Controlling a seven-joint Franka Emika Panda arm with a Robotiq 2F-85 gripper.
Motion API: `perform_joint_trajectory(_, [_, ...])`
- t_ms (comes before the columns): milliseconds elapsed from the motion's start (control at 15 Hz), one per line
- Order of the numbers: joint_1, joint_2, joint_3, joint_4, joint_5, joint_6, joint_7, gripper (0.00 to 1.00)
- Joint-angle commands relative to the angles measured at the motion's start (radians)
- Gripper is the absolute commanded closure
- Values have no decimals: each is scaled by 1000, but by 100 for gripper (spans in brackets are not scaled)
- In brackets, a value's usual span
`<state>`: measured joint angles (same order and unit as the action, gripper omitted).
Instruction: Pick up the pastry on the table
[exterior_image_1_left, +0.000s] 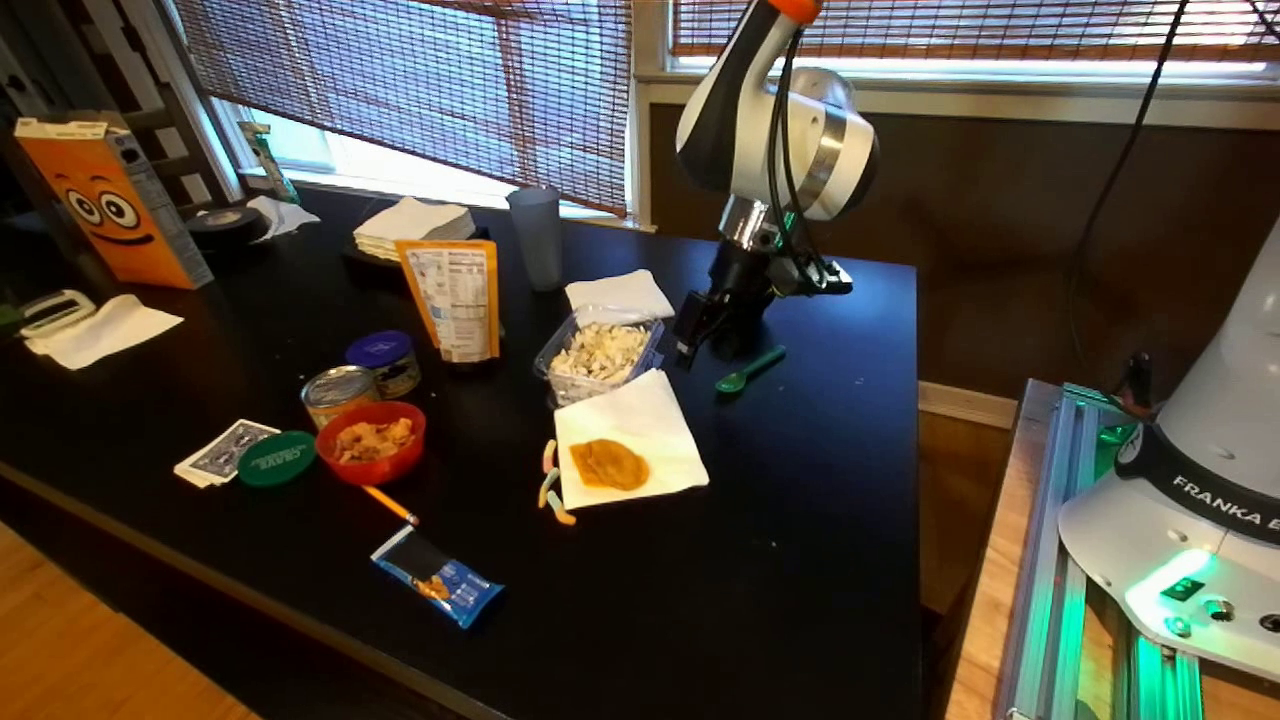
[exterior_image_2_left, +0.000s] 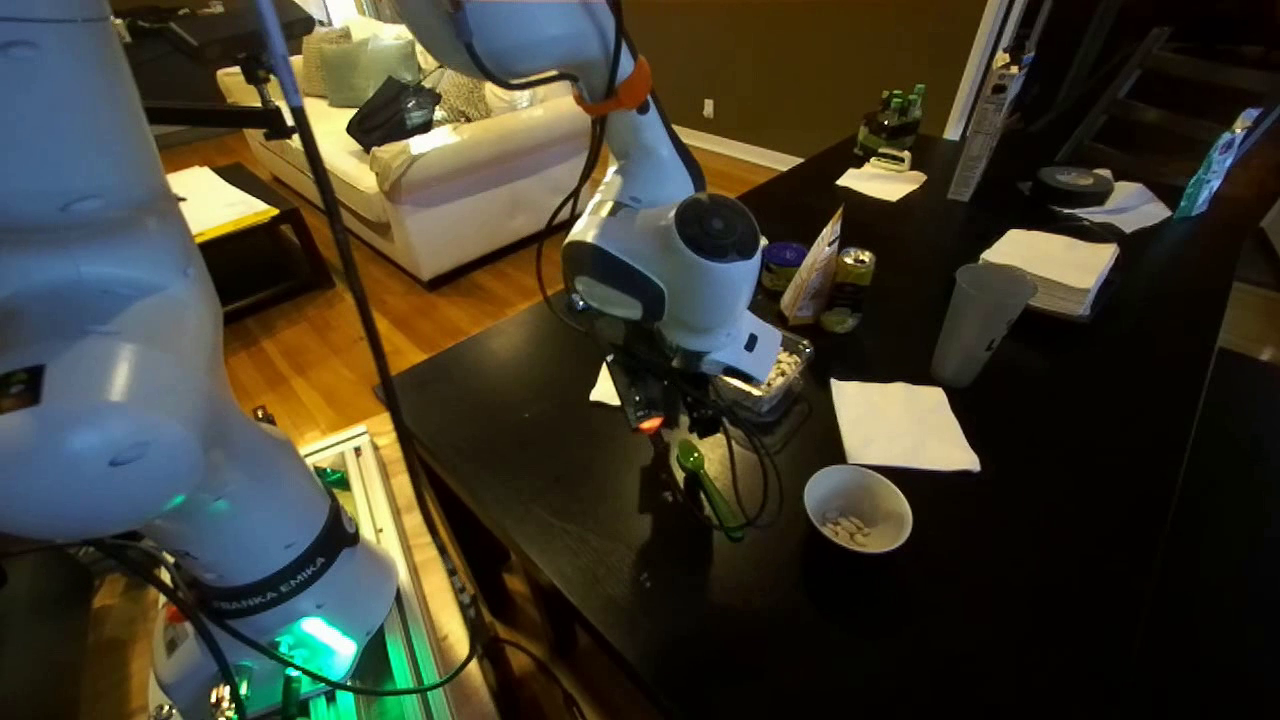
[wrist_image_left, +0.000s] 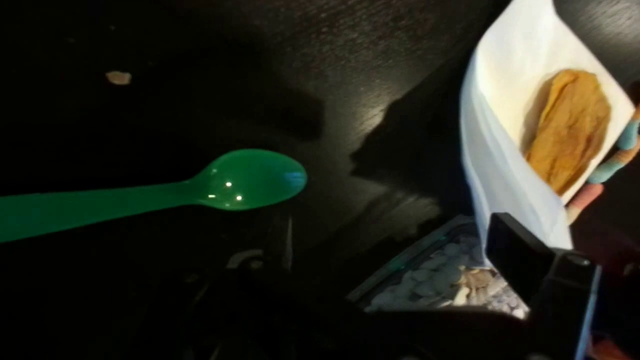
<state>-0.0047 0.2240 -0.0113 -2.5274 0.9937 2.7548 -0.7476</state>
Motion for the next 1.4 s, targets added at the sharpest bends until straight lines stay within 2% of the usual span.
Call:
perform_joint_trajectory(0, [37, 57, -20, 11, -83, 99, 96, 0])
perform_joint_trajectory(267, [68, 125, -22, 42, -139, 158, 126, 0])
perform_joint_trajectory(733, [75, 163, 7, 112, -111, 145, 88, 0])
perform_joint_trajectory(1067, [36, 143, 64, 132, -81, 10, 7, 0])
perform_joint_trajectory(1333, [32, 139, 77, 141, -95, -88, -34, 0])
